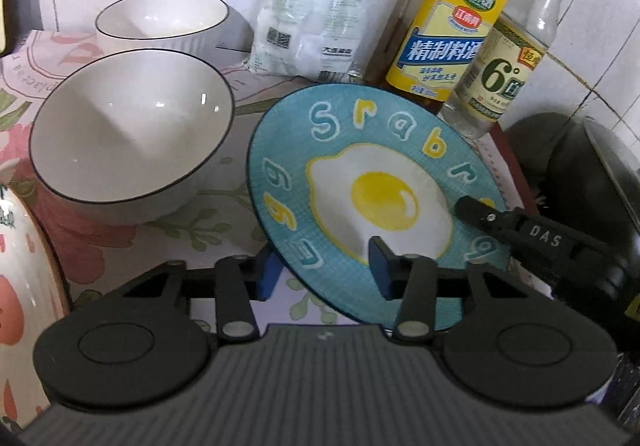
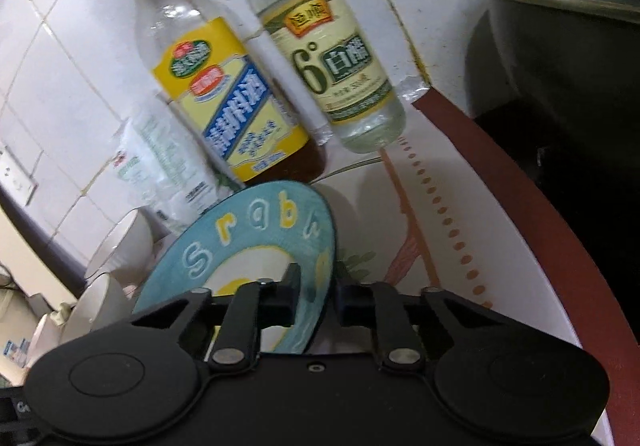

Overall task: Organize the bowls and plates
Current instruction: 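Close both grippers on the blue egg plate rim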

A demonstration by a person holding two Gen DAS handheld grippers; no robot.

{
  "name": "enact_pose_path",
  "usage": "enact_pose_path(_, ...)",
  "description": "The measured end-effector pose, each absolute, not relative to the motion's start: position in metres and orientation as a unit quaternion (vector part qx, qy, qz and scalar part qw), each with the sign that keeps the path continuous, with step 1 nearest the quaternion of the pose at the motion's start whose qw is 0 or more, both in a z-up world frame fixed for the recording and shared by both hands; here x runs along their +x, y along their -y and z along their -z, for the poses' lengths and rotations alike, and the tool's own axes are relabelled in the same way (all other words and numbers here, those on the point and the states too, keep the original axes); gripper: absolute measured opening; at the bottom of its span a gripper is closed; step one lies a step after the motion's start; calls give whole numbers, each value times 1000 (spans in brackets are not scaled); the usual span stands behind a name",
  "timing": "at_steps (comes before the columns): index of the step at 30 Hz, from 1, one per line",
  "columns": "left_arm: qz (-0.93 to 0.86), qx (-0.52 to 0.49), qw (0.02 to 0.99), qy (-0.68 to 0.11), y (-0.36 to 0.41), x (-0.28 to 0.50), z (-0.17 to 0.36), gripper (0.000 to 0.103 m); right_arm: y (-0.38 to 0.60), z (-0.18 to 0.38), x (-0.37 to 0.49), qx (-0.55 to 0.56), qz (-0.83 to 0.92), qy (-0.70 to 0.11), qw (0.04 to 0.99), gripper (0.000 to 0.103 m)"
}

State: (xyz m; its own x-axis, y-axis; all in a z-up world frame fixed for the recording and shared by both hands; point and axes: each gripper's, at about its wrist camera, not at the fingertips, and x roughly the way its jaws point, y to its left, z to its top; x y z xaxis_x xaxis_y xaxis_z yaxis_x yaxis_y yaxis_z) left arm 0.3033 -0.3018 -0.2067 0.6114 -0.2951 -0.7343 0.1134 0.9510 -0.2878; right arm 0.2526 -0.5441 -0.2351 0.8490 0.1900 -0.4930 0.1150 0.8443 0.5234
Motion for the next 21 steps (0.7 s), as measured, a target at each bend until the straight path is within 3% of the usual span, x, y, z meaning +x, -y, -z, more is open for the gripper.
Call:
enact_pose_path(2,108,-100,893,-425,300,303,208,28,545,236,252,284,-19,-270,920,13)
enact_pose_path(4,108,-103,894,-422,297,302,209,26,544,237,251,282,-19,-269,921,15)
enact_pose_path(12,107,-142,886,-429,282,301,208,21,544,231,241,280,-18,-282,917,14)
enact_pose_path(21,137,-109,881,-440,286,281,202,21,543,227,218,267,-24,-287,920,15)
